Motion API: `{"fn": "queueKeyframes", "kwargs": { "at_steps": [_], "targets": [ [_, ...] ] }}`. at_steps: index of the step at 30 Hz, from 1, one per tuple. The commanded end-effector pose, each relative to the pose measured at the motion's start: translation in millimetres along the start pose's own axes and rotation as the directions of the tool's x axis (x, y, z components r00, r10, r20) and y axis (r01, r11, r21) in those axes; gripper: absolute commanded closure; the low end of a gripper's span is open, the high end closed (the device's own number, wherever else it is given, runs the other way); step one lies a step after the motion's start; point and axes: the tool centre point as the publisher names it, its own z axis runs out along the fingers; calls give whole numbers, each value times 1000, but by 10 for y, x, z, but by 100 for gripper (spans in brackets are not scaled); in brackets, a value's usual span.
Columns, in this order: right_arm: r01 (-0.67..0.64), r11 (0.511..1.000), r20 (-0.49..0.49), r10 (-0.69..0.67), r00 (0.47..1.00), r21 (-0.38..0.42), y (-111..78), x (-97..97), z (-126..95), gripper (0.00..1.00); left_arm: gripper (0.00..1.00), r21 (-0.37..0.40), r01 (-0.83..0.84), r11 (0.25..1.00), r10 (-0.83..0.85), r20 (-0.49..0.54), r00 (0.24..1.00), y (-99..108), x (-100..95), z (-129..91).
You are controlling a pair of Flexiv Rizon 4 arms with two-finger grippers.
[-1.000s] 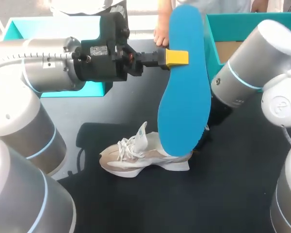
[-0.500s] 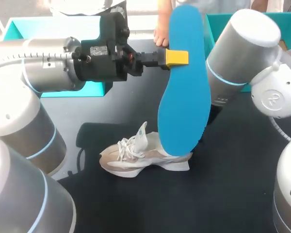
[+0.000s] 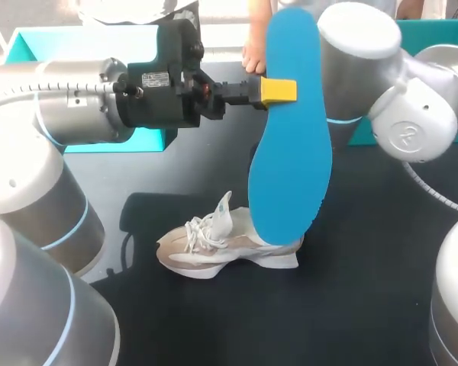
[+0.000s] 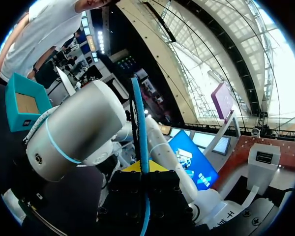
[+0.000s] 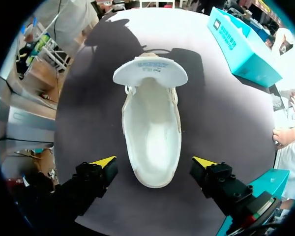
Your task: Take the shoe out of the shoebox, open the shoe tongue, remove and reinsert the insole, then place the shoe into the shoebox
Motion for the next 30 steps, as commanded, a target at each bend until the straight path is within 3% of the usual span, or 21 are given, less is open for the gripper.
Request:
{"fn": "queueKeyframes", "kwargs": {
  "at_steps": [1, 24, 30],
  "targets": [
    [12, 999, 3, -12, 1000, 41, 100, -31, 71, 0, 100, 6, 0, 1000, 0, 4, 1000, 32, 15, 10],
    [-9, 999, 1, 9, 1000, 53, 75, 15, 183, 0, 100, 6, 0, 1000, 0, 4, 1000, 32, 15, 10],
    [-79, 996, 34, 78, 996, 28, 182, -33, 189, 0, 100, 6, 0, 1000, 0, 4, 1000, 32, 15, 10]
  ]
}}
